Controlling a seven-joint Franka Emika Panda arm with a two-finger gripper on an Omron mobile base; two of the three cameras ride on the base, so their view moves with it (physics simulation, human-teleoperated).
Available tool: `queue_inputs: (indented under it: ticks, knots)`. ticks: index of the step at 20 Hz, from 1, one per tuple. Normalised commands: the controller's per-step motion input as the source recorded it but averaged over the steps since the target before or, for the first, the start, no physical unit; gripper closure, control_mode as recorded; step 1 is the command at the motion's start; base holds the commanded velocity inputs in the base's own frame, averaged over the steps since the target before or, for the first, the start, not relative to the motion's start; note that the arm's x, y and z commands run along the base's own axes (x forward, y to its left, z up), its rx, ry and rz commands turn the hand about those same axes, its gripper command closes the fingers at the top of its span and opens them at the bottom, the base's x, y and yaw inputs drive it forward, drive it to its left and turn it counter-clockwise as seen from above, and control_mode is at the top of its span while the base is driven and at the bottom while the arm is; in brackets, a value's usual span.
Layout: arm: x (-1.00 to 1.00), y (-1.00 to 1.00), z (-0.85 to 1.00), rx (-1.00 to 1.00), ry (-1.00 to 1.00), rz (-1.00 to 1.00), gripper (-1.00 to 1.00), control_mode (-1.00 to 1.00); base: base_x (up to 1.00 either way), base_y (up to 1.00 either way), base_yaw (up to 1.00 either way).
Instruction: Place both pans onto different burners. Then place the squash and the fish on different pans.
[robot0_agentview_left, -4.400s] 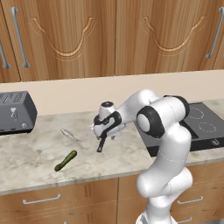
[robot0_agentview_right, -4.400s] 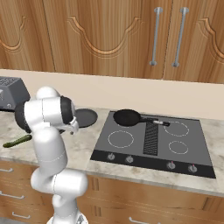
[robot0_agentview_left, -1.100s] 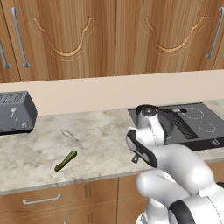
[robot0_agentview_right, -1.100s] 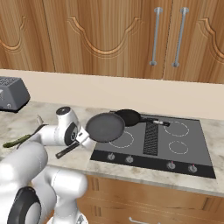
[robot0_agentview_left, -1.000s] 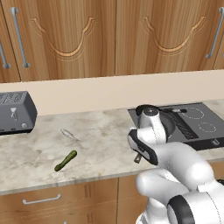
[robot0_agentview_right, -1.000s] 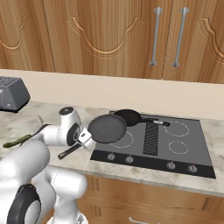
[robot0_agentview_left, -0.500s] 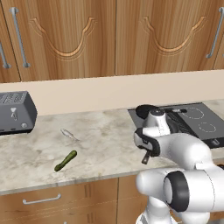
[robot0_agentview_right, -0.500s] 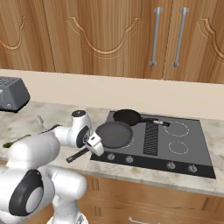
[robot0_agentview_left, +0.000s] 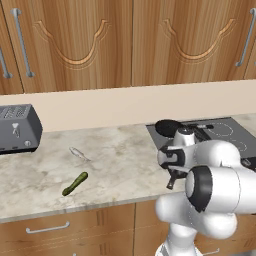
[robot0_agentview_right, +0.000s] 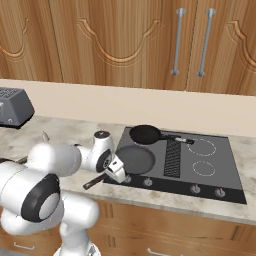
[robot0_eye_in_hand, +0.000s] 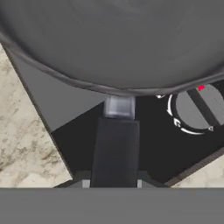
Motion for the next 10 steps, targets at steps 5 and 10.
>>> queue_inputs:
  ticks: [5,10]
  knots:
    - [0.33,0.0,-0.04,0.0,0.03,0.05,1.0,-1.0,0.0,0.0,0.0]
    - [0.23,0.0,-0.03,0.0,0.01,0.03,1.0,-1.0,0.0,0.0,0.0]
